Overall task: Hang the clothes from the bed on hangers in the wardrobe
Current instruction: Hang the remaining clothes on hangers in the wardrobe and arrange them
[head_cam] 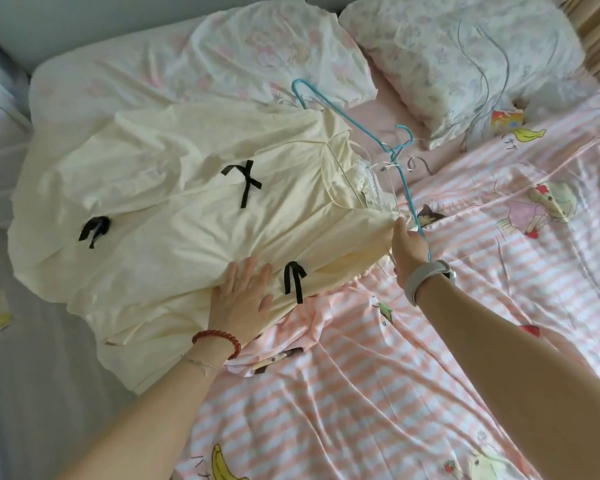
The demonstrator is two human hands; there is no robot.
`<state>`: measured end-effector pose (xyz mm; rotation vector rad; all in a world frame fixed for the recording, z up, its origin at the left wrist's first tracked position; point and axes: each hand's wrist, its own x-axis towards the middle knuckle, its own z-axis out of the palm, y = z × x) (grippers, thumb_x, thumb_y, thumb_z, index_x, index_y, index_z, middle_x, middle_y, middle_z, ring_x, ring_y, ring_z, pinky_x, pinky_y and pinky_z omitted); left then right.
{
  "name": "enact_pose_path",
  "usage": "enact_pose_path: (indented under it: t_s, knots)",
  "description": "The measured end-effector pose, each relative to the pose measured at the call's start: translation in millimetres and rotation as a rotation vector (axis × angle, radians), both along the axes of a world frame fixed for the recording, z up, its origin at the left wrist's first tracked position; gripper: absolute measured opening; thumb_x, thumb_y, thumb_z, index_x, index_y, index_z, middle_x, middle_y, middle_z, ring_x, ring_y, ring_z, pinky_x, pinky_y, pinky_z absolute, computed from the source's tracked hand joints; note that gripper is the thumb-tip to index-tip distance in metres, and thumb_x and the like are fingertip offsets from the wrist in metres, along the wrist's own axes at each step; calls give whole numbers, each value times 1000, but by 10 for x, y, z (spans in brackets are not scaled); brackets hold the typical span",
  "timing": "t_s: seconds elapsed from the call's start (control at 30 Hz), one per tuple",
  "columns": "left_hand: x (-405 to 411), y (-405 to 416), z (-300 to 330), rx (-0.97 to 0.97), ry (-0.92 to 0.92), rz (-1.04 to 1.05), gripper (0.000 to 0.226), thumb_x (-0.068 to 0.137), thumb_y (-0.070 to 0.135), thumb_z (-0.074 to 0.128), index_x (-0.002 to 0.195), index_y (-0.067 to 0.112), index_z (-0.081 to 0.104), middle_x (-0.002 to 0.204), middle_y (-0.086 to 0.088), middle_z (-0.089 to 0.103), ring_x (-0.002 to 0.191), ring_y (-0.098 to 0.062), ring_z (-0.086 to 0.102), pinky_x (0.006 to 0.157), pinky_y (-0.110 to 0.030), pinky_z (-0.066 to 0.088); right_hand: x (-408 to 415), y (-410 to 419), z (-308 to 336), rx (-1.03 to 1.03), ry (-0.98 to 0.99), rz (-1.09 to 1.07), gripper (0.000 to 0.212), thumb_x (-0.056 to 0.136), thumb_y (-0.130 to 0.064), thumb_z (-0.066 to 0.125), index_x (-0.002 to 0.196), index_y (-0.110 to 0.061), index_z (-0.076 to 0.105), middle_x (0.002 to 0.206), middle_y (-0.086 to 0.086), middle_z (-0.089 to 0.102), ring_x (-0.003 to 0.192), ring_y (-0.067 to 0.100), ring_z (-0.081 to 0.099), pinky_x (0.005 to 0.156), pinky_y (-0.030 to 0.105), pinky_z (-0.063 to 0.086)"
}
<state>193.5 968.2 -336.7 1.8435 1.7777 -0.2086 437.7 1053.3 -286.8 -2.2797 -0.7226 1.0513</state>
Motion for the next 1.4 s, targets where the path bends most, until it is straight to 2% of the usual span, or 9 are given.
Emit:
enact_pose_path:
  t_s: [0.2,0.4,0.6,0.73,0.83,1.1,1.17,1.23,1.4]
  knots:
    - [-24,-8,38,-67,-33,-5,52,99,36,25,147,33,5,156,5,-12,143,-21,-12,115,-42,11,-99,-63,180,238,-162,-18,45,95,-35,42,58,-11,33,56,1,32,53,18,32,52,30,25]
    - [-172,-68,403,2,-313,156,43,99,23,34,142,16,32,152,-3,24,142,-20,11,113,-34,18,-172,-367,336,465,-203,-48,44,88,-40,44,56,-11,33,54,2,32,61,21,32,55,32,25]
    - [-349,-125,987,119,-358,210,42,98,20,38,140,13,35,145,-4,34,134,-17,32,109,-29,27,-151,-610,597,482,-250,68,60,75,-48,40,119,-10,57,65,2,48,59,18,44,58,27,34]
    - [-378,-181,1221,140,-367,187,44,98,21,37,141,15,32,146,-4,32,134,-17,32,108,-30,28,-170,-691,807,543,-263,167,47,77,-51,38,64,-11,58,44,-2,26,43,12,26,46,26,22]
    - [-349,-160,1461,263,-380,192,47,98,20,37,143,15,27,150,-3,24,138,-16,22,109,-28,23,-258,-772,1020,596,-268,213,46,73,-58,36,49,-19,39,45,-3,23,43,12,23,43,20,18]
    - [-643,66,2606,889,-132,173,50,97,30,31,146,20,23,154,-4,16,143,-28,2,110,-48,-5,-361,-1142,1702,885,-174,348,45,77,-51,46,63,-11,61,62,-11,54,73,2,49,64,11,37]
    - [-776,-69,2806,925,-66,105,37,98,30,33,130,19,49,135,-4,49,132,-27,35,109,-56,2,-359,-1273,1812,914,-184,362,47,78,-49,47,64,-7,62,62,-10,54,73,6,47,68,18,40]
    - [-844,-339,2979,919,-72,94,41,96,34,29,98,16,66,98,-2,66,95,-24,61,101,-49,27,-334,-1412,1870,941,-263,419,42,81,-45,46,62,-10,60,62,-14,49,70,13,43,70,31,39]
    - [-647,-1504,3110,730,-196,272,21,96,20,45,85,15,63,83,7,62,74,-19,57,62,-32,40,-235,-1813,1858,945,-448,543,45,86,-40,36,87,-6,66,75,6,55,75,32,52,75,35,31]
